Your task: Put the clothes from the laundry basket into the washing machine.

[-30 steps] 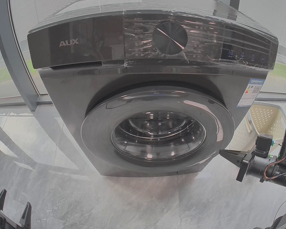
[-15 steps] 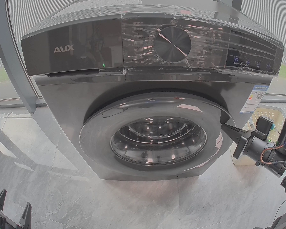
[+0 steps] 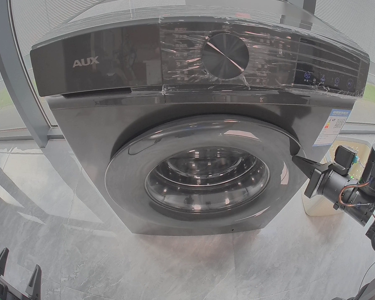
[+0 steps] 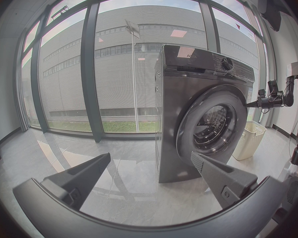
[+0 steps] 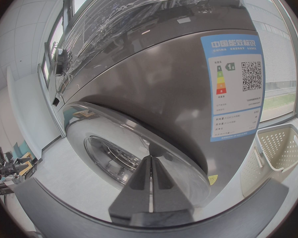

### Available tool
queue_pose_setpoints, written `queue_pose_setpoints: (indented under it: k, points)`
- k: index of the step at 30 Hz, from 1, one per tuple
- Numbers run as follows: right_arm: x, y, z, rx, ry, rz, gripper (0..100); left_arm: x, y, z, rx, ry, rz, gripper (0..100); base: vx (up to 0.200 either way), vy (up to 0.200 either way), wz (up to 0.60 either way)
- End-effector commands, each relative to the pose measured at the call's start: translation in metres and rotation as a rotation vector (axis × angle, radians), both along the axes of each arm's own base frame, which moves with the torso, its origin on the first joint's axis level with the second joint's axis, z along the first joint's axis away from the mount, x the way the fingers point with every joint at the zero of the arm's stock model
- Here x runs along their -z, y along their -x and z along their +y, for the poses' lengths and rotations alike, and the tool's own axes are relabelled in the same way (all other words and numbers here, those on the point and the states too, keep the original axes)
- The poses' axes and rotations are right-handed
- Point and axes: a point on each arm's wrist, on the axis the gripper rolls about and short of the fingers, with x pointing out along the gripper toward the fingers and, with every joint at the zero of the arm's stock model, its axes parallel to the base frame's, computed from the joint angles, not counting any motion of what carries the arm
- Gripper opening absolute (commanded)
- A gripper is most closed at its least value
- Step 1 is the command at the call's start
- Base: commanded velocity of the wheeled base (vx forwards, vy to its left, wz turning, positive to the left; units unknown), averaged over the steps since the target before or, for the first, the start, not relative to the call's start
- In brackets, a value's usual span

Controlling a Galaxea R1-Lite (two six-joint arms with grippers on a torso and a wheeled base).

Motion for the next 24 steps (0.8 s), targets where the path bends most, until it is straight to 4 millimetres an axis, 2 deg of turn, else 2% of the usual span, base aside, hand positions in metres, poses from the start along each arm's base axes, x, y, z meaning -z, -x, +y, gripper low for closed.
queue_pose_setpoints:
  k: [1,6,11,18,19,24]
  points:
    - [-0.002,0.0,-0.002,0.011,-0.005,-0.012,0,0.005,0.0,0.0,-0.001,0.001,0.0,100,0.0,0.0,0.0]
    - [0.011,0.013,0.002,-0.046,0.018,0.037,0,0.005,0.0,0.0,-0.001,0.001,0.0,100,0.0,0.0,0.0]
    - [0.025,0.044,0.012,-0.21,0.046,0.088,0,0.005,0.0,0.0,-0.001,0.004,0.0,100,0.0,0.0,0.0]
    - [0.027,0.06,0.008,-0.248,0.049,0.081,0,0.005,0.0,0.0,-0.003,0.007,0.0,100,0.0,0.0,0.0]
    - [0.026,0.061,0.008,-0.252,0.046,0.075,100,0.005,0.0,0.0,-0.003,0.007,0.0,100,0.0,0.0,0.0]
    - [0.023,0.068,0.002,-0.244,0.039,0.057,100,0.005,0.0,0.0,-0.003,0.009,0.0,100,0.0,0.0,0.0]
